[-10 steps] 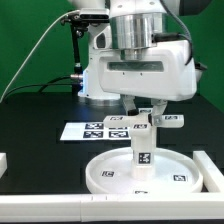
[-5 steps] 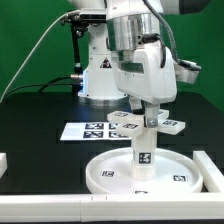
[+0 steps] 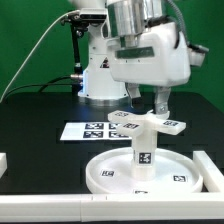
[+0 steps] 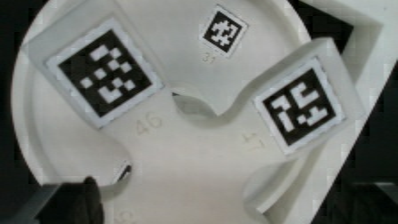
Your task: Assemble round table
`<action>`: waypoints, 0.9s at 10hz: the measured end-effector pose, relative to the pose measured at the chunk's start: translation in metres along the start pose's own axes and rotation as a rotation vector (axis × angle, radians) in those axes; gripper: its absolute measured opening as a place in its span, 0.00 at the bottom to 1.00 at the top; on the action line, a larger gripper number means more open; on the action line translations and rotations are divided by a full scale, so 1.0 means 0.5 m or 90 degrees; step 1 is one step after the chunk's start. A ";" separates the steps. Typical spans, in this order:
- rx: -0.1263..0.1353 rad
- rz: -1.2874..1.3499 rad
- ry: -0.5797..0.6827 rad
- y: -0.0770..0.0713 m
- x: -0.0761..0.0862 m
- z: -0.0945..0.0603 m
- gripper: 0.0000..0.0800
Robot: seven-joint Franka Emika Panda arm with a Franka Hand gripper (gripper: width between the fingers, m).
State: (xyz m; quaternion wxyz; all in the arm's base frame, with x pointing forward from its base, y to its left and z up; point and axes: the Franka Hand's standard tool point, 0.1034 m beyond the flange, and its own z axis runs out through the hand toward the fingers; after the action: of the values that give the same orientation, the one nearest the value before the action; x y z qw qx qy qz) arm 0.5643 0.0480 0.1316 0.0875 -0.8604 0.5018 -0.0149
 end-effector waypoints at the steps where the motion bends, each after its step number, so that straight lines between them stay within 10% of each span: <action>1: 0.003 -0.098 0.002 0.000 0.000 0.000 0.81; 7: -0.002 -0.465 0.012 0.008 -0.008 0.003 0.81; 9: -0.037 -0.672 0.019 0.017 -0.002 0.013 0.81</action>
Offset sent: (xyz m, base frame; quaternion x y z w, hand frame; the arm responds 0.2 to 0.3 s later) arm -0.0127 0.0170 0.0036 -0.0335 -0.0170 -0.3124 0.9492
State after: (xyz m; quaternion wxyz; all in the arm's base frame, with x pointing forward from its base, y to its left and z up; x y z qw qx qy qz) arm 0.5574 0.0459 0.1237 0.0371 -0.9978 0.0015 -0.0556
